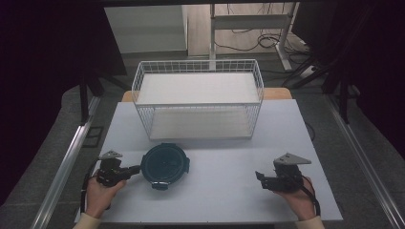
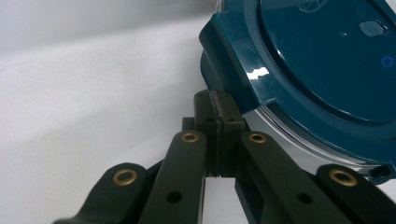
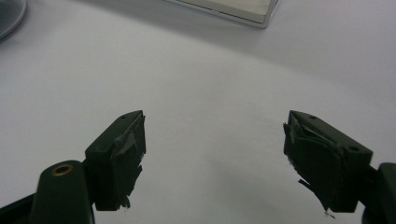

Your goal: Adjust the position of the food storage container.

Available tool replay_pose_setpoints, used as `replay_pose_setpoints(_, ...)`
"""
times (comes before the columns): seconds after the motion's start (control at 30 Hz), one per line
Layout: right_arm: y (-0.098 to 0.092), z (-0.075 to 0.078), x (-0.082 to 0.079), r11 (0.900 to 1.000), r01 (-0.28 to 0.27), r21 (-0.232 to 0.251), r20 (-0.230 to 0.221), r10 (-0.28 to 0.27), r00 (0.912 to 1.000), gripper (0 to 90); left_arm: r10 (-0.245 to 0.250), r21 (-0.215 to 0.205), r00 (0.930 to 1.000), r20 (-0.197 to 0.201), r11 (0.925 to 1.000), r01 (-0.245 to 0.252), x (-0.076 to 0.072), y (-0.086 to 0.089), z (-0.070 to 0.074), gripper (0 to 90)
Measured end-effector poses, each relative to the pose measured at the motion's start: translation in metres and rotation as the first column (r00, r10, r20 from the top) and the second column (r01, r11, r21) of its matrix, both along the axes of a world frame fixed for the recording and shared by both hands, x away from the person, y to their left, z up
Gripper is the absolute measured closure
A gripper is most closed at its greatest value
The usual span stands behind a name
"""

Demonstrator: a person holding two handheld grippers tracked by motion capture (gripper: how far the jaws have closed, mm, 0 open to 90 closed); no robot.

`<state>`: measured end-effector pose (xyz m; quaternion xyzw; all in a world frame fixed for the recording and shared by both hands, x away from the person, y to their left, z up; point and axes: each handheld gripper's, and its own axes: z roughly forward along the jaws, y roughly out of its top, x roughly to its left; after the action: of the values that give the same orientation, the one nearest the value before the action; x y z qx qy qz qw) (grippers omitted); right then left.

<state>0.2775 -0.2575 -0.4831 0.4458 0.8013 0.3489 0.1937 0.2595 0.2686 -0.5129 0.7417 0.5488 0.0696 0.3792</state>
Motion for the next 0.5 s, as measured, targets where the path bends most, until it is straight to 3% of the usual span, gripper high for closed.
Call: replay_pose_setpoints(0.5,-0.002,0.002,0.000,1.000,-0.001,0.005,0.002,0.001,1.0000,20.5,-0.015,-0.018,0.9999,-0.005,0.9997,0.015,0.003,-0.013,0.002,90.0)
